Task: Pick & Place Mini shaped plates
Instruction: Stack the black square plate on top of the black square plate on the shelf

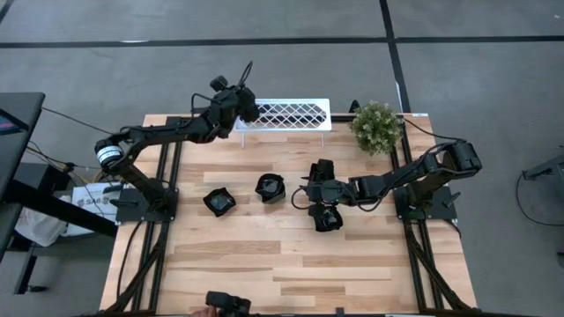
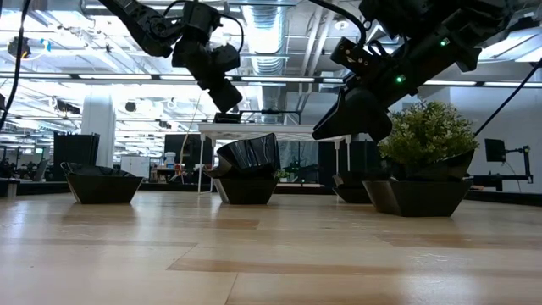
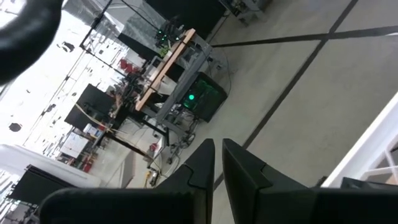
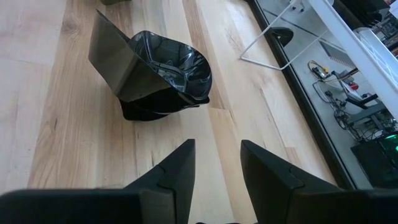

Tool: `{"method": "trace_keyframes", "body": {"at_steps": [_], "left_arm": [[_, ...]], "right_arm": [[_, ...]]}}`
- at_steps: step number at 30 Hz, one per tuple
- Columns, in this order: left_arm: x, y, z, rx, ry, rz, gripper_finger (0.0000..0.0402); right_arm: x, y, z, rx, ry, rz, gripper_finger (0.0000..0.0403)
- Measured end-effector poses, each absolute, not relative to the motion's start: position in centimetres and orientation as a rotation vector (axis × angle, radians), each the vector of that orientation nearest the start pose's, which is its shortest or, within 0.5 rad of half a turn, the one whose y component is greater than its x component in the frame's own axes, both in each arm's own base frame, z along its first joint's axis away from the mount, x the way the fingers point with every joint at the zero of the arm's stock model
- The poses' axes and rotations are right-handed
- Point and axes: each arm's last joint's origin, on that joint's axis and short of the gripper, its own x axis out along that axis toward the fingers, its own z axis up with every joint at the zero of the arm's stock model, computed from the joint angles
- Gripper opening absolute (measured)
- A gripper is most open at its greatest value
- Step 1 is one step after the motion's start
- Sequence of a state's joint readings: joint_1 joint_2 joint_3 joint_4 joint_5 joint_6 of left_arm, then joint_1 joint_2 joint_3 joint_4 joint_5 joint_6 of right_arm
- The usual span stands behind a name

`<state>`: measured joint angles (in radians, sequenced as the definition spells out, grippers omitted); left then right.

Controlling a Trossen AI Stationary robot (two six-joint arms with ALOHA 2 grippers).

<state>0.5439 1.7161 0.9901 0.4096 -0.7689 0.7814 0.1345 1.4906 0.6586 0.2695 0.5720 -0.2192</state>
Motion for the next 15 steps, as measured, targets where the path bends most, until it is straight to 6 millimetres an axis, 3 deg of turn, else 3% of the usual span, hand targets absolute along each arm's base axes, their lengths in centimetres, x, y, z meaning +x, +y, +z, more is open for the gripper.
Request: {"method": "trace_keyframes", "body": {"at_steps": [5,15], "left_arm": [[30.1,20.8,22.0,0.693,0.828,1.108,0.0033],[31.6,18.7,21.9,0.715,0.773,0.988,0.0033]], "right_arm": [[28.6,2.3,17.7,-0.407,0.578,-0.367,0.0123],[28.6,2.1,17.7,-0.406,0.583,-0.374,0.0123]]}}
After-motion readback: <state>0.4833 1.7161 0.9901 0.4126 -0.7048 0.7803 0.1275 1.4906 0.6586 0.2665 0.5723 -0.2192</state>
